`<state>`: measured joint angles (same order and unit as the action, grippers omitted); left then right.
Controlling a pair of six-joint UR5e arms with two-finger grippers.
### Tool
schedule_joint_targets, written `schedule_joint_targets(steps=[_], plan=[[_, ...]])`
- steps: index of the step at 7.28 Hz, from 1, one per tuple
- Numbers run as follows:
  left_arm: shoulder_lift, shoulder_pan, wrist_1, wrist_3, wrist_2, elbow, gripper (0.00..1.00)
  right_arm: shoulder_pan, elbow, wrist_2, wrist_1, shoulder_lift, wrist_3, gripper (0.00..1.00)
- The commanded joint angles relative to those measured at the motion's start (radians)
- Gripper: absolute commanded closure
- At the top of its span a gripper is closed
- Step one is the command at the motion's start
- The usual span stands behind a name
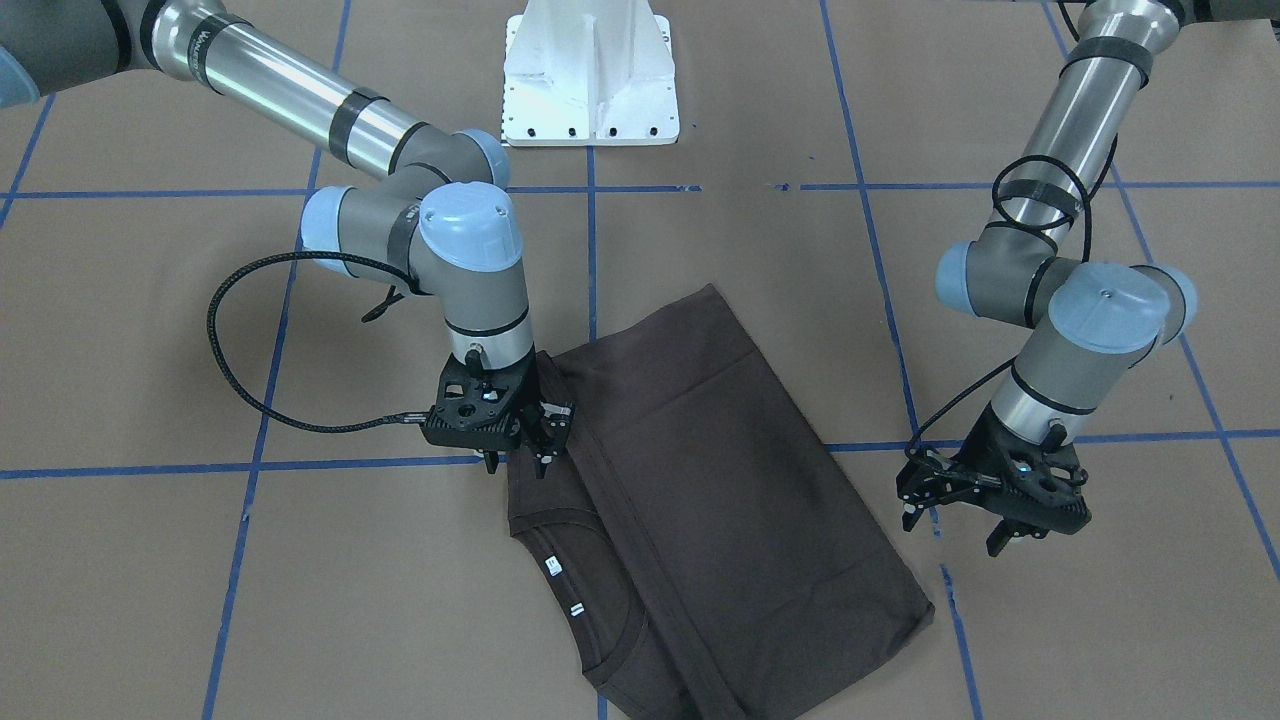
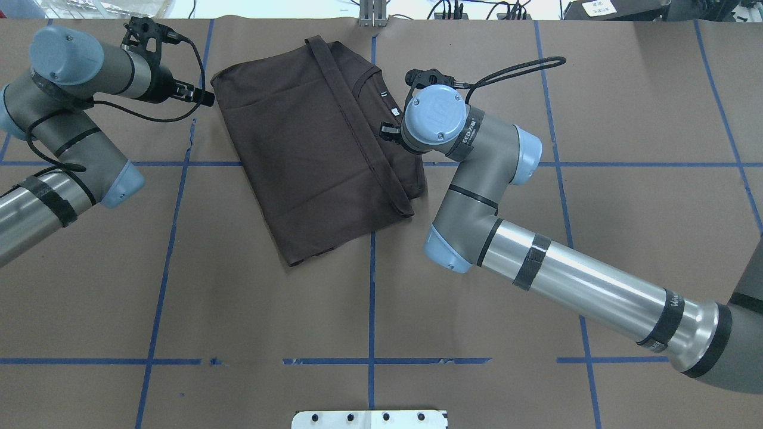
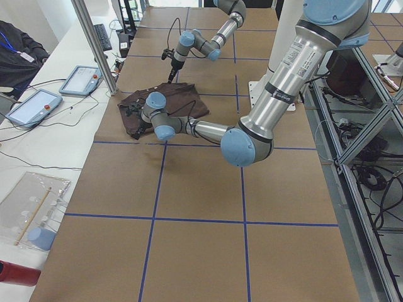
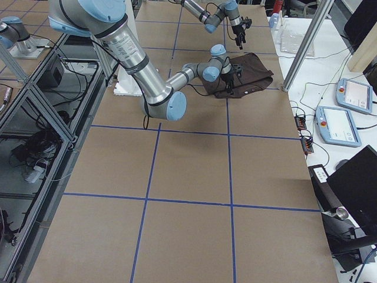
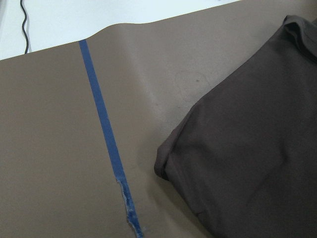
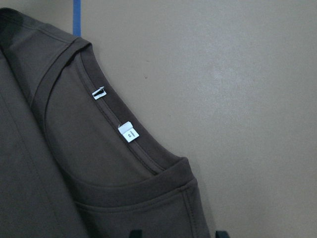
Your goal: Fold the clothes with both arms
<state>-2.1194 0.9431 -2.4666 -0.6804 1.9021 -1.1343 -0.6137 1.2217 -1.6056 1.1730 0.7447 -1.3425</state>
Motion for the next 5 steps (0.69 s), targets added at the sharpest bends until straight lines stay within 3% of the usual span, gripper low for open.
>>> schedule_joint_targets(steps=[1, 5], plan=[[0.016, -0.003, 0.0, 0.001, 0.0, 0.001, 0.0, 0.008, -0.024, 0.016, -0.006, -0.002, -0.003, 0.41], [0.018, -0.001, 0.0, 0.001, 0.0, 0.001, 0.0, 0.026, -0.048, 0.062, -0.006, -0.007, -0.004, 0.42]])
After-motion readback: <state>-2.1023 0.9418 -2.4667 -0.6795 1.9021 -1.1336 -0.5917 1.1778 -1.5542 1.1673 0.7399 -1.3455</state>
